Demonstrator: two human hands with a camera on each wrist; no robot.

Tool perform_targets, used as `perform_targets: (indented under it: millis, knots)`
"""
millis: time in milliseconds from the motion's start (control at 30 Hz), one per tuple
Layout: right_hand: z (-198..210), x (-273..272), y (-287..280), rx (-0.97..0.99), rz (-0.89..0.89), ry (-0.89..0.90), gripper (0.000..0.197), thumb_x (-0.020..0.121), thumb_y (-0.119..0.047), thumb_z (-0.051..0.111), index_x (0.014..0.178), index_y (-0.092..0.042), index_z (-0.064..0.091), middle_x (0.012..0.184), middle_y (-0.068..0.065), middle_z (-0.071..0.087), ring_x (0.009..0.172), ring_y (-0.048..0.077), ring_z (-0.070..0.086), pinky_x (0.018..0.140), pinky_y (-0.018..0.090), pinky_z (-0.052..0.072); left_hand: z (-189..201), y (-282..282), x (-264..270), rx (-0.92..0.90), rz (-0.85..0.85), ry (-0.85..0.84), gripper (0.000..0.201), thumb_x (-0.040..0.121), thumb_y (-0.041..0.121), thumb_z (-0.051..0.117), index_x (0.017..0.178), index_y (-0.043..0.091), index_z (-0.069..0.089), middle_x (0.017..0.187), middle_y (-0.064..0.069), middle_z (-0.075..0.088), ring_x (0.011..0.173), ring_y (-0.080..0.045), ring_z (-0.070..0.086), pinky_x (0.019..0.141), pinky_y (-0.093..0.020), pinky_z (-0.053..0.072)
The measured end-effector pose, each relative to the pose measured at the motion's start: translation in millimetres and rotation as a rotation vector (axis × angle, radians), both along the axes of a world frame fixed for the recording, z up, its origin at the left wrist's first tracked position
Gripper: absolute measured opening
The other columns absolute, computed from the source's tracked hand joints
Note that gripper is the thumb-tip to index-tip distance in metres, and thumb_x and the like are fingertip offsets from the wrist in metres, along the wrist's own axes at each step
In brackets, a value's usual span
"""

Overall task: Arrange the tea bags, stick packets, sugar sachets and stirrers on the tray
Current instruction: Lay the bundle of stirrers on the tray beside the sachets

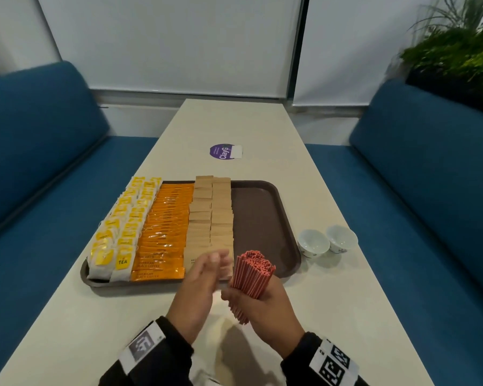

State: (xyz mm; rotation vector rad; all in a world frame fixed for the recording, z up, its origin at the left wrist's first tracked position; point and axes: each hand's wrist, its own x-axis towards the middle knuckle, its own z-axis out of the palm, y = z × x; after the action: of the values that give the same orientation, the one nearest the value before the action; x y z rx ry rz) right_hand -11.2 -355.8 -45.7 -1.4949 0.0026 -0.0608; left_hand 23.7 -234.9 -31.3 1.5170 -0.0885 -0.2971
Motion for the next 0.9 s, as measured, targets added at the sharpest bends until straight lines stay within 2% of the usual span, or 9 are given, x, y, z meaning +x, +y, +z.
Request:
perform_targets:
  millis: [100,200,333,433,500,633,700,800,900]
  knots:
    - [-4,0,0,0.028,0.013,0.031,0.007,0.078,0.005,0.067,0.08,0.001,0.062,0.061,0.0,0.059,0.056,0.013,0.054,0.053,0.022,0.045,19,-1,-2,-0.034,-0.101,-0.332,0.073,0.06,0.079,0.058,0.117,0.033,0.052,0.116,0.02,0.061,0.114,0.003,0.054,0.095,-0.014,0.044]
    - [-1,-3,2,0.014,0.095,0.025,0.018,0.08,0.007,0.06,0.087,-0.009,0.063,0.07,-0.005,0.066,0.067,0.003,0.063,0.061,0.018,0.049,15,-7,-4,0.102,-0.198,-0.472,0.067,0.056,0.06,0.075,0.115,0.04,0.052,0.116,0.024,0.059,0.114,0.004,0.054,0.096,-0.015,0.043]
    - [1,-2,6,-0.308,0.049,0.014,0.027,0.089,0.002,0.057,0.081,-0.024,0.058,0.074,-0.012,0.057,0.066,-0.013,0.057,0.061,0.009,0.046,3,-15,-7,0.18,-0.177,-0.512,0.038,0.064,0.025,0.071,0.096,0.043,0.062,0.098,0.018,0.063,0.098,-0.002,0.061,0.087,-0.018,0.048]
    - [-3,-2,9,-0.449,0.047,0.042,0.026,0.088,0.003,0.053,0.077,-0.02,0.055,0.065,-0.01,0.05,0.056,-0.004,0.05,0.054,0.011,0.042,-2,-18,-9,0.114,-0.129,-0.504,0.03,0.065,0.012,0.072,0.086,0.031,0.064,0.093,0.012,0.065,0.092,-0.003,0.061,0.082,-0.012,0.046]
    - [-6,-2,10,-0.452,0.038,0.108,0.029,0.089,0.003,0.05,0.074,-0.021,0.055,0.063,-0.007,0.049,0.053,0.0,0.047,0.049,0.014,0.043,-2,-20,-11,0.073,-0.132,-0.473,0.038,0.068,0.001,0.074,0.09,0.03,0.064,0.093,0.009,0.066,0.09,-0.004,0.064,0.08,-0.013,0.048]
    - [-8,-1,14,-0.452,-0.01,0.098,0.017,0.093,0.004,0.049,0.096,-0.006,0.063,0.071,-0.015,0.047,0.064,-0.007,0.052,0.059,0.003,0.042,-3,-21,-9,0.084,-0.131,-0.523,0.032,0.064,0.01,0.071,0.082,0.035,0.065,0.089,0.011,0.065,0.09,-0.006,0.062,0.082,-0.012,0.046]
    - [-7,-1,17,-0.326,0.0,0.149,0.026,0.094,0.009,0.044,0.092,-0.014,0.057,0.076,-0.013,0.047,0.067,-0.01,0.056,0.06,0.003,0.043,-3,-22,-9,0.074,-0.126,-0.503,0.029,0.064,0.012,0.069,0.081,0.036,0.065,0.087,0.011,0.065,0.089,-0.005,0.061,0.082,-0.014,0.046]
    - [-8,-3,13,-0.223,0.044,0.202,0.034,0.093,0.013,0.042,0.094,-0.021,0.046,0.083,-0.012,0.05,0.07,0.003,0.055,0.064,0.011,0.048,-6,-24,-9,0.047,-0.12,-0.438,0.035,0.071,0.006,0.07,0.083,0.038,0.065,0.082,0.011,0.065,0.082,-0.004,0.061,0.078,-0.018,0.048]
    - [-3,-2,17,-0.225,0.022,0.11,0.038,0.092,0.013,0.043,0.087,-0.025,0.046,0.082,-0.01,0.052,0.071,-0.008,0.059,0.062,0.006,0.045,-6,-22,-9,0.03,-0.122,-0.406,0.044,0.076,-0.003,0.069,0.088,0.039,0.062,0.077,0.013,0.062,0.075,-0.002,0.059,0.073,-0.016,0.048]
